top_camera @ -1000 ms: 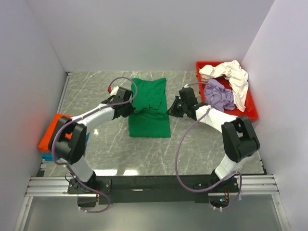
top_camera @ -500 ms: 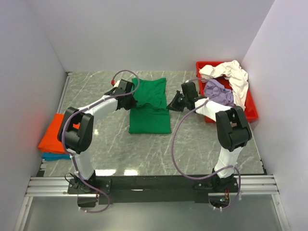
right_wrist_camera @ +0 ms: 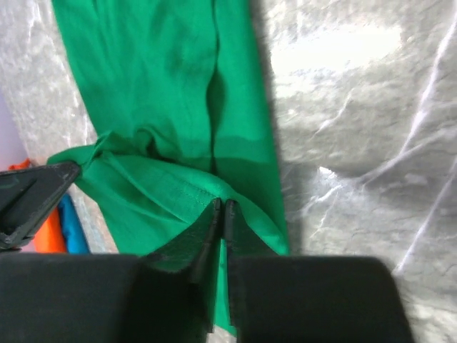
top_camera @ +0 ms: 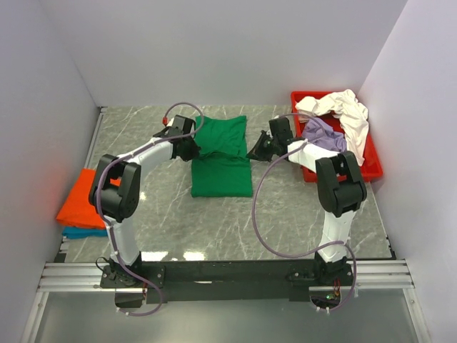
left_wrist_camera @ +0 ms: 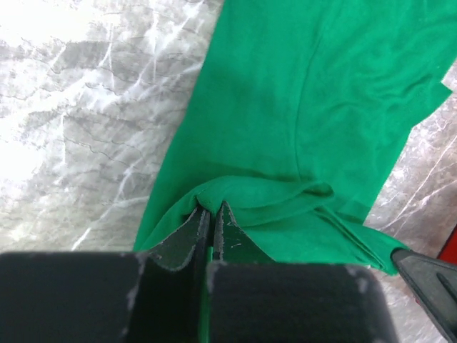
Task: Fold and stack the t-shirts
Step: Fold the tshirt
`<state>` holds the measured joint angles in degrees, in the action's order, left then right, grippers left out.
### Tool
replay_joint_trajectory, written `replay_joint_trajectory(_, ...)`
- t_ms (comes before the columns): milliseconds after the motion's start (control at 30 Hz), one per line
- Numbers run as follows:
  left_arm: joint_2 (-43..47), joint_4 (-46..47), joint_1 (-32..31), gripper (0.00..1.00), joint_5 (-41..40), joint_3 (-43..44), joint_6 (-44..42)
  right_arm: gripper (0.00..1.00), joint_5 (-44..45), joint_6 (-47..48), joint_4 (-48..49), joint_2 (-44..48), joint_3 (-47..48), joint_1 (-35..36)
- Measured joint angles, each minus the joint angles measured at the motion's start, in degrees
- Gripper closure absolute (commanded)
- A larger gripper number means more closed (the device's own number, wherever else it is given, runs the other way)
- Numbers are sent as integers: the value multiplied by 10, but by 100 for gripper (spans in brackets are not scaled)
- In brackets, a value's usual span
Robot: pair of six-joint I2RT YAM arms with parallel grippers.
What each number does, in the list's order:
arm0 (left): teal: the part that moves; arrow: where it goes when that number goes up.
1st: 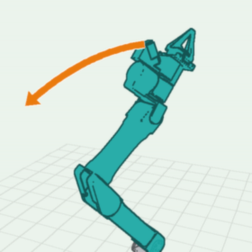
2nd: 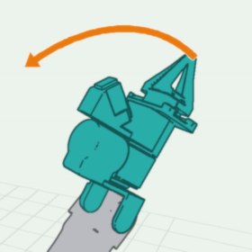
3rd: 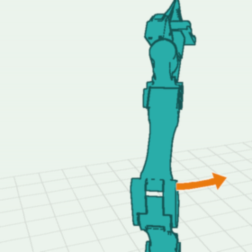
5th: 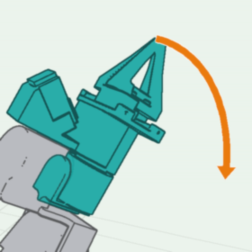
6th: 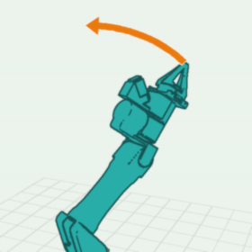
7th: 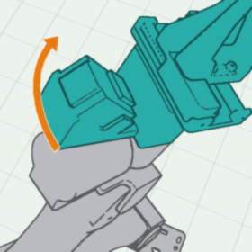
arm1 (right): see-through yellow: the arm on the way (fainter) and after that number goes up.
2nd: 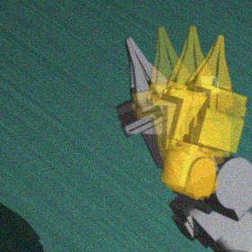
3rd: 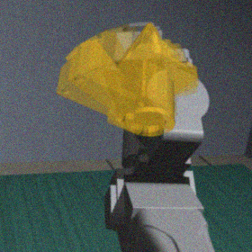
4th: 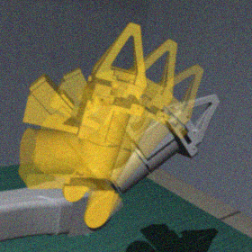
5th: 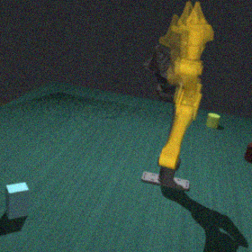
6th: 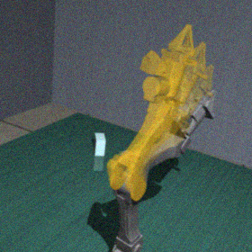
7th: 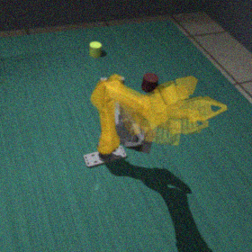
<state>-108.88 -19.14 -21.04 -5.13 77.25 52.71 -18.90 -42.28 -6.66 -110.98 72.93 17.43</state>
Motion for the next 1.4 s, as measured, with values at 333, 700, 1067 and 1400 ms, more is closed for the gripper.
replay_joint_trajectory(333, 75, 12, 26, 39, 29, -60, -9, 42, 36, 35, -47, 25, -1, -9)
replay_joint_trajectory(700, 332, 62, 23, 66, 31, -348, 31, 47, 95, 43, 10, 256, -265, 64)
replay_joint_trajectory(1067, 327, 161, 13, 71, 74, -432, 33, 49, 129, 37, 41, 245, -315, 123)
replay_joint_trajectory(1400, 274, 231, -10, 76, 98, -438, 35, 52, 137, 30, 61, 217, -313, 125)
